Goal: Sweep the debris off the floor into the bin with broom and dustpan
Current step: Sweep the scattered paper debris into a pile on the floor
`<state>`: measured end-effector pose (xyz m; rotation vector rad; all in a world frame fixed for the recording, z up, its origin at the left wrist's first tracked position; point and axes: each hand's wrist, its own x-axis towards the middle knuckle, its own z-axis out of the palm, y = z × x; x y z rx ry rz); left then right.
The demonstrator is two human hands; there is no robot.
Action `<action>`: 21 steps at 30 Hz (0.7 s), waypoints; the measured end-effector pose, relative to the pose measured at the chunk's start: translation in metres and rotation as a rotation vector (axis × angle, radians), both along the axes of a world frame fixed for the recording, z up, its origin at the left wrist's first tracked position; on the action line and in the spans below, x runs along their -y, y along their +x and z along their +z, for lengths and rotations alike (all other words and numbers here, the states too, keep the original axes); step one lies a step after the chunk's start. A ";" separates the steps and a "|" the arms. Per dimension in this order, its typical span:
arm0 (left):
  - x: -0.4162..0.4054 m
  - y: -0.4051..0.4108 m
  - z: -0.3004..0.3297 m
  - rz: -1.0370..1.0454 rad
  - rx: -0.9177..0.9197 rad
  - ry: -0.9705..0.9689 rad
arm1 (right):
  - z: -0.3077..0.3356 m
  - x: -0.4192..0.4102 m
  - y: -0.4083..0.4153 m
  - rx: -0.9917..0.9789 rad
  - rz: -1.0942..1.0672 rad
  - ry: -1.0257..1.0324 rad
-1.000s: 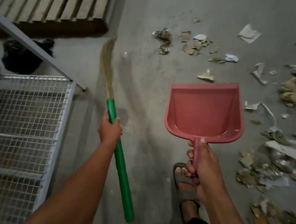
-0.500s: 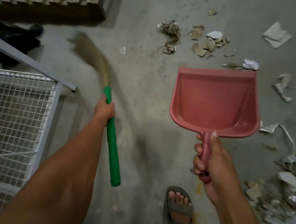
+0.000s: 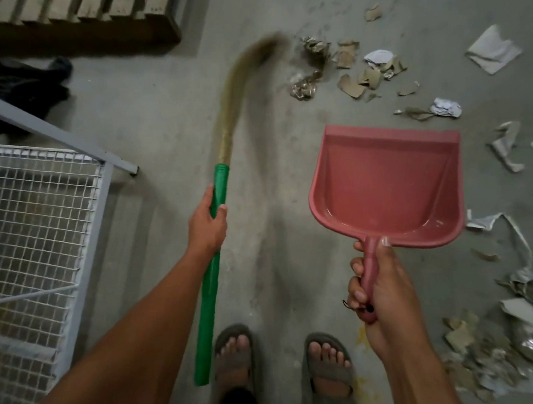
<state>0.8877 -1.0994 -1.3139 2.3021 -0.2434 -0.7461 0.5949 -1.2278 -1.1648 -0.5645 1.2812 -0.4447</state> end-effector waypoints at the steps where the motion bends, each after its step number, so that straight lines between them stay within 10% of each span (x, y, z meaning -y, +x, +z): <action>1: 0.003 0.003 -0.004 0.029 0.000 0.039 | 0.000 0.001 0.001 0.000 0.000 -0.002; 15: 0.069 -0.050 0.005 -0.661 -0.025 0.131 | 0.006 0.008 0.009 0.007 -0.075 -0.035; 21: 0.042 -0.046 0.024 -0.533 0.002 0.012 | 0.010 0.012 -0.017 -0.026 -0.194 -0.051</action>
